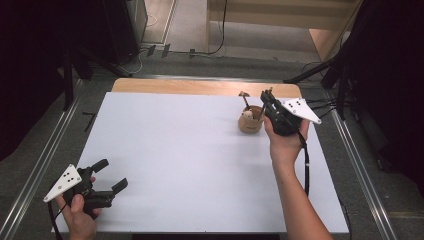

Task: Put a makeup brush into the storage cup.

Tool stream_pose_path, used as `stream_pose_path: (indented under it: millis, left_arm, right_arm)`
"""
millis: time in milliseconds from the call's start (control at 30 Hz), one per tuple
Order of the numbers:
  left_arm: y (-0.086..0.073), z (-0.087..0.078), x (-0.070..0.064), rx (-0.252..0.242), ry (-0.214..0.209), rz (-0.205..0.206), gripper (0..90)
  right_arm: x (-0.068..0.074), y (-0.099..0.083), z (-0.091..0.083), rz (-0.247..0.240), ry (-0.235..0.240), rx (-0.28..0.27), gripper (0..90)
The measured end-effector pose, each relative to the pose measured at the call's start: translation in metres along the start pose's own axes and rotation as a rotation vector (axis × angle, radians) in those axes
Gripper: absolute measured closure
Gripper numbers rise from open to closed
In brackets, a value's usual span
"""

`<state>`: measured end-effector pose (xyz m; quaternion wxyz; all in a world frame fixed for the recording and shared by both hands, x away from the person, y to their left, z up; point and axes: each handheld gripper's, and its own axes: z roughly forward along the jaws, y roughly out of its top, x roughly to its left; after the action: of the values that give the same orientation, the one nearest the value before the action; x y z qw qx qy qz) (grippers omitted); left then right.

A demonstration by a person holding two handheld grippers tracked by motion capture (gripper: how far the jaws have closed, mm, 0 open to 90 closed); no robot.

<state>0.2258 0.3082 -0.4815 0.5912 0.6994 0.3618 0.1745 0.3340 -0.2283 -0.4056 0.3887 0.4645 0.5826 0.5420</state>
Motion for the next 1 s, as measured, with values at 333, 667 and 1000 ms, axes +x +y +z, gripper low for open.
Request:
stream_pose_path:
  millis: [333, 667, 1000]
  left_arm:
    - [0.000, 0.000, 0.001, 0.000, 0.000, 0.000, 0.0]
    - [0.000, 0.000, 0.001, -0.002, -0.002, -0.001, 0.0]
    - [0.000, 0.000, 0.001, 0.000, -0.002, -0.001, 0.0]
  right_arm:
    - [-0.008, -0.012, 0.017, -0.023, -0.037, -0.006, 84.1]
    - [-0.016, -0.022, 0.029, 0.008, -0.031, 0.005, 84.1]
    - [-0.019, -0.032, 0.039, 0.014, -0.035, 0.035, 84.0]
